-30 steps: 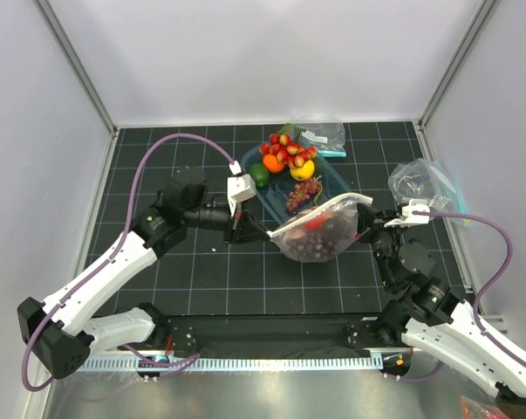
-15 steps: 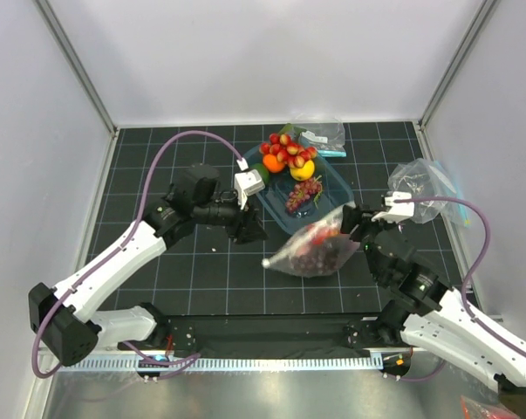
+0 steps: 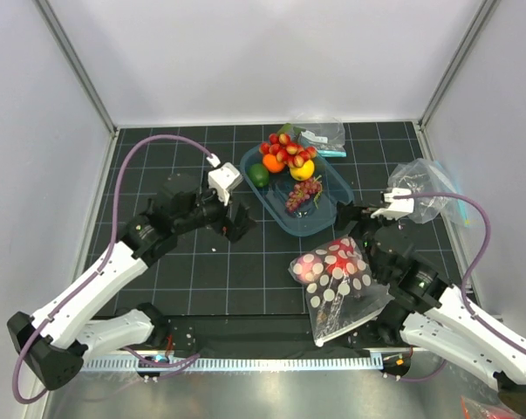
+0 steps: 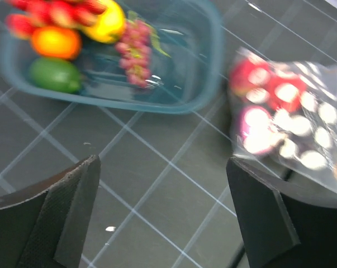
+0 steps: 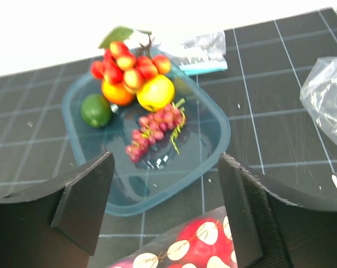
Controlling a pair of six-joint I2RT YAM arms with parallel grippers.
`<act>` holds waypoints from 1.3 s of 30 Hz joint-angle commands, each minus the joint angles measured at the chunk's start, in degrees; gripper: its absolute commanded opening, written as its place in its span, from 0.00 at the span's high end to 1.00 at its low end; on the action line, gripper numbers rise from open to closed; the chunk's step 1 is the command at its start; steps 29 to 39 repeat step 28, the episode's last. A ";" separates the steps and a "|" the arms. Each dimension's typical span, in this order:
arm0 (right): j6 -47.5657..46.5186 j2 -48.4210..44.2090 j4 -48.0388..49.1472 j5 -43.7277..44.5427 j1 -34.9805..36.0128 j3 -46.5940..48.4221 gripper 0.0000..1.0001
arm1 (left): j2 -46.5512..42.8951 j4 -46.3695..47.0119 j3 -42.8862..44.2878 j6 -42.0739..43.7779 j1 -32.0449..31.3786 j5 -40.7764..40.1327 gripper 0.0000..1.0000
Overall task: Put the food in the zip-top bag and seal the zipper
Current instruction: Place the zipper food storage bag at the center of the board, then reset both arms
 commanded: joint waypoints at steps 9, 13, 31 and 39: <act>1.19 0.12 -4.15 3.74 -0.18 8.78 0.01 | -8.74 7.64 -2.80 -9.73 0.29 -37.12 0.00; 1.63 0.21 -4.06 4.71 -0.18 8.70 0.00 | -10.95 7.99 -3.84 -9.47 0.20 -39.60 0.00; 2.07 -1.02 -2.21 3.22 -0.18 7.55 0.01 | -10.78 7.29 -3.15 -9.20 0.20 -34.85 0.00; 2.07 -1.02 -2.21 3.22 -0.18 7.55 0.01 | -10.78 7.29 -3.15 -9.20 0.20 -34.85 0.00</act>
